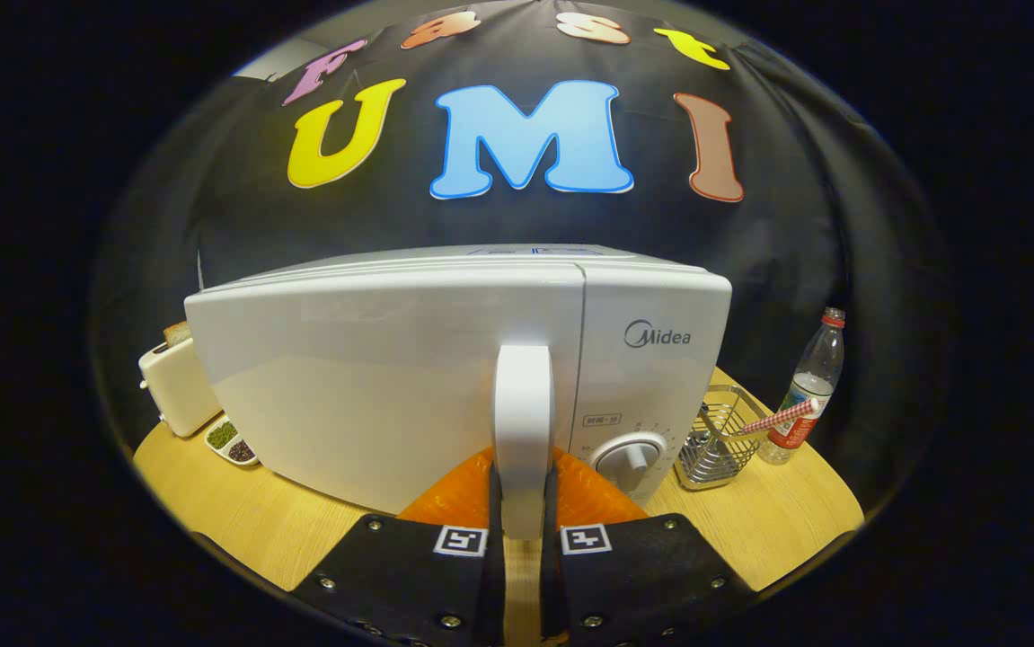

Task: Open the microwave, put the food inside, and close the microwave door.

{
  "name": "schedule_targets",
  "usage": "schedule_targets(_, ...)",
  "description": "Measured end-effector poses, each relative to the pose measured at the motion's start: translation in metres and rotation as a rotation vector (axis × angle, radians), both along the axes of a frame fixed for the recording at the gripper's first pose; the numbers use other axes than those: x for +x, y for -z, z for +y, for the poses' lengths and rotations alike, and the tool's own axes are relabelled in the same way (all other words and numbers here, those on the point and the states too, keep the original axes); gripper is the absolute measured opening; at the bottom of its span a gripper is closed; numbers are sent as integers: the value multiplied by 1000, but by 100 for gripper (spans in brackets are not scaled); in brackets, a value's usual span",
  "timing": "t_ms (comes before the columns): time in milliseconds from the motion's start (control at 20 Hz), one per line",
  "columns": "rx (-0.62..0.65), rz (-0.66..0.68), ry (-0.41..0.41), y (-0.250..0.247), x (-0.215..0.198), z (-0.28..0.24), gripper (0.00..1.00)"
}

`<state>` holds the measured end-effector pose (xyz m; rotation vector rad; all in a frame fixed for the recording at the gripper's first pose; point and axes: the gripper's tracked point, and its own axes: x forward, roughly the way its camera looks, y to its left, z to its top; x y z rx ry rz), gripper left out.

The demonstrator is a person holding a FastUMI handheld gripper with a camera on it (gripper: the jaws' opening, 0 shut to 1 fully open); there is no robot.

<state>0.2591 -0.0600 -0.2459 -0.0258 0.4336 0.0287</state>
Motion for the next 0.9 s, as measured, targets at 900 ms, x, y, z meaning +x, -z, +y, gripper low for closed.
schedule_targets(900, -8, 84, -5, -7, -70, 19, 7)
